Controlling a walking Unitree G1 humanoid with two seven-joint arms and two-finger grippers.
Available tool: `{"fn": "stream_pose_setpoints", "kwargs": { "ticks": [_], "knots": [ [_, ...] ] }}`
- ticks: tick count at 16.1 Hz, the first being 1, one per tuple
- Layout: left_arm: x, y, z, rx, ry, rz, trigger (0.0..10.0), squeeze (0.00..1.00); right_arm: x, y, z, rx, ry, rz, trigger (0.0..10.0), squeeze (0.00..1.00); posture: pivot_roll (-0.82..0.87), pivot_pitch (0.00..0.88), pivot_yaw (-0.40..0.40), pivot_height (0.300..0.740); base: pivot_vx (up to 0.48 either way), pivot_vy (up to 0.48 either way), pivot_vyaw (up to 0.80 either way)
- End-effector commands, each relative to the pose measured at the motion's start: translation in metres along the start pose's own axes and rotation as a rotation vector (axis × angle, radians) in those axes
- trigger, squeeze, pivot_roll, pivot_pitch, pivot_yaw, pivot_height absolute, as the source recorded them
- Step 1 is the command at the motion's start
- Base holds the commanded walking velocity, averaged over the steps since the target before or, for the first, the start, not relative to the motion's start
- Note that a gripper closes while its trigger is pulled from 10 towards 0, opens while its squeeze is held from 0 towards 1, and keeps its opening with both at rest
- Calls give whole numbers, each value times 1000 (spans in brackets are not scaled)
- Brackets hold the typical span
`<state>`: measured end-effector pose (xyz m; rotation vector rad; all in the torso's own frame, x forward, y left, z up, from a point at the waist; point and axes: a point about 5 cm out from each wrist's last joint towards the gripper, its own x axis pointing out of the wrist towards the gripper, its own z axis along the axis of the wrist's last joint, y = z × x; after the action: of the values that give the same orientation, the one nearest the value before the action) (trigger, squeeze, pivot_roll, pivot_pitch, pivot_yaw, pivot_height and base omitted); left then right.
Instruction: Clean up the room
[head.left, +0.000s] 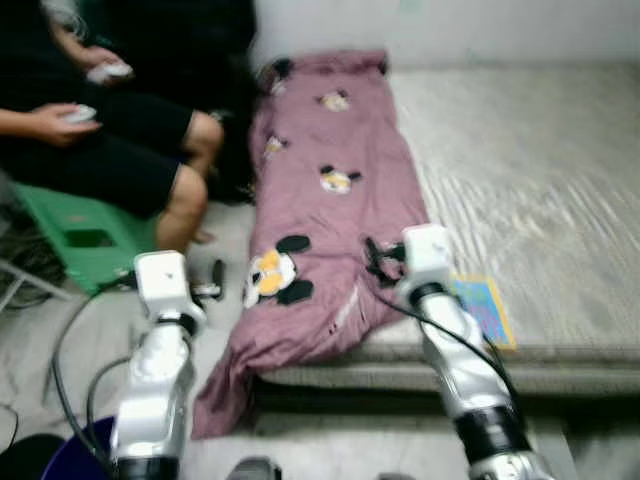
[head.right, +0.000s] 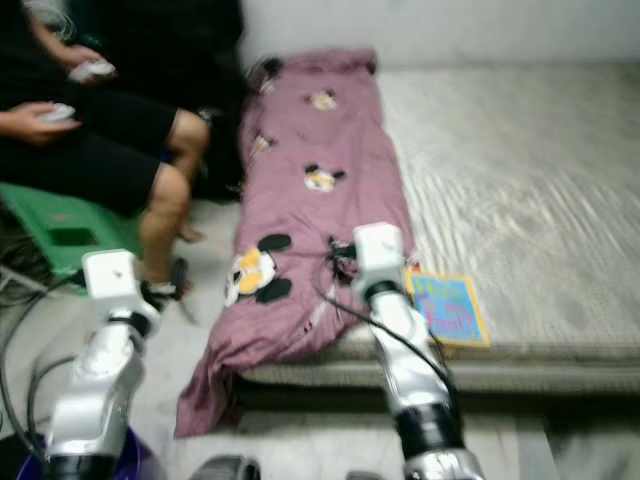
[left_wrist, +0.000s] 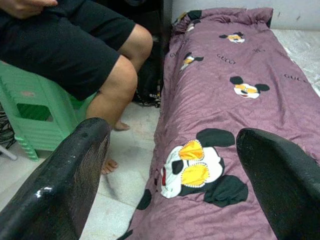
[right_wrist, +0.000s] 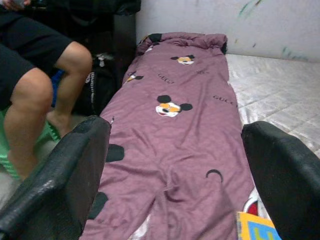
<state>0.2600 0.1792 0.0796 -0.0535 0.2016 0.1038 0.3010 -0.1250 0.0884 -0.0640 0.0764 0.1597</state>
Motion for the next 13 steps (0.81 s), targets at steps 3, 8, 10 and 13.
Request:
{"fn": "stream_pose_setpoints", "kwargs": {
  "ticks": [3, 8, 10, 13],
  "knots": [
    [0, 7, 1, -5, -2, 22, 10000, 0, 6, 10, 3, 27, -14, 41, 10000, 0, -60, 0, -16, 740, 0, 0, 0],
    [-6, 12, 0, -48, -19, 95, 10000, 0, 15, 16, 2, 13, 9, 111, 10000, 0, -11, 0, -83, 740, 0, 0, 0],
    [-6, 12, -1, -54, -14, 90, 10000, 0, 14, 16, 2, 15, 8, 113, 10000, 0, -21, 0, -71, 740, 0, 0, 0],
    [-4, 9, -1, -57, -6, 64, 10000, 0, 13, 15, 1, 19, 2, 102, 10000, 0, -40, 0, -51, 740, 0, 0, 0]
  ]
}}
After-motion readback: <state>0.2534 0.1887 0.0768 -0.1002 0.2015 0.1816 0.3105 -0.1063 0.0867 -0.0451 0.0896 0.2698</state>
